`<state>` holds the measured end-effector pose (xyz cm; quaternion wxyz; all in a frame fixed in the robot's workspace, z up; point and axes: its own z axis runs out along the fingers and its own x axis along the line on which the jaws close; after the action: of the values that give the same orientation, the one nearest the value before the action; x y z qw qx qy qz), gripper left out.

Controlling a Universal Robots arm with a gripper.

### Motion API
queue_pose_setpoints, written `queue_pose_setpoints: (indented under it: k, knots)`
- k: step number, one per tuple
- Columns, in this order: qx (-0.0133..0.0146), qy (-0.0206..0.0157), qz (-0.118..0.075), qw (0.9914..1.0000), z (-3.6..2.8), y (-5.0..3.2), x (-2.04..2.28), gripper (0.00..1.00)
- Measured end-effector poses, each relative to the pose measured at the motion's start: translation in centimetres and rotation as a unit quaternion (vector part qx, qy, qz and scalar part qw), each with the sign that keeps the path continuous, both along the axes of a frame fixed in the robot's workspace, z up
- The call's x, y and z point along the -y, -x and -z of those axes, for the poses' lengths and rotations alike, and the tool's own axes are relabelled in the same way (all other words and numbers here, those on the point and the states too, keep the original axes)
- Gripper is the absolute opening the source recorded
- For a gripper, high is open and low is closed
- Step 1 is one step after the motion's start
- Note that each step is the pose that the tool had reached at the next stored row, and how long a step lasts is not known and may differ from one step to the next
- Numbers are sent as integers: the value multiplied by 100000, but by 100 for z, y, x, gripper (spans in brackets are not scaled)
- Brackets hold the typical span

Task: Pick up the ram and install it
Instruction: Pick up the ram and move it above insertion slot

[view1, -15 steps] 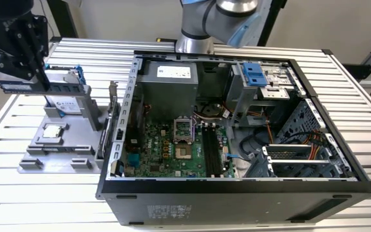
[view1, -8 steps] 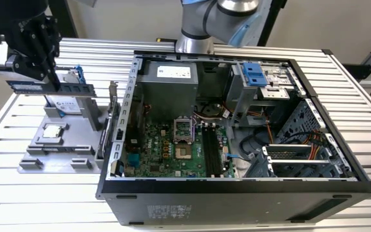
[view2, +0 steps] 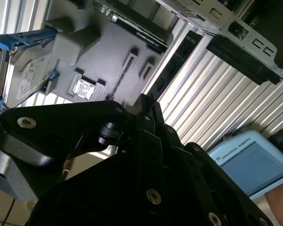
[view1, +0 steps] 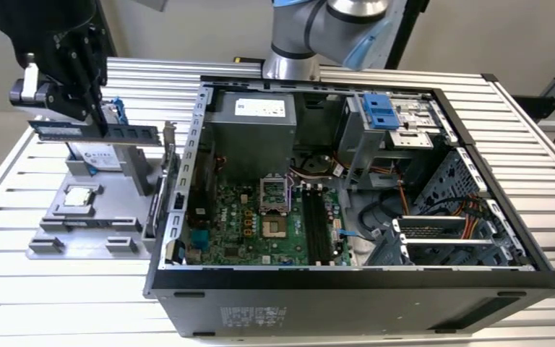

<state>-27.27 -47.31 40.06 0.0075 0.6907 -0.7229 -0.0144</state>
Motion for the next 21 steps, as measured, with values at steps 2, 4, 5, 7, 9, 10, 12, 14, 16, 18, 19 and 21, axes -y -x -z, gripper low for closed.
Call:
queue_pose_setpoints:
  k: [2,4,5,7,9,10,12,14,16,18,19,21]
  knots:
    - [-2,2,-8,100000,0,-46,0,0]
    - [-6,6,-16,100000,-1,-93,0,0]
    - [-5,4,-24,100000,-1,-117,0,0]
    - [-3,1,-30,100000,0,-164,0,0]
    - [-1,2,-37,100000,0,-209,0,0]
    - [-5,4,-40,100000,0,-233,0,0]
    - [-1,0,-50,100000,0,-278,0,0]
    - [-6,5,-63,100000,-1,-324,0,0]
    - [-5,4,-74,100000,-1,-369,0,0]
    - [-5,4,-86,100000,-1,-414,0,0]
    - [-3,2,-88,100000,0,-435,0,0]
    - [-4,3,-104,100000,0,-479,0,0]
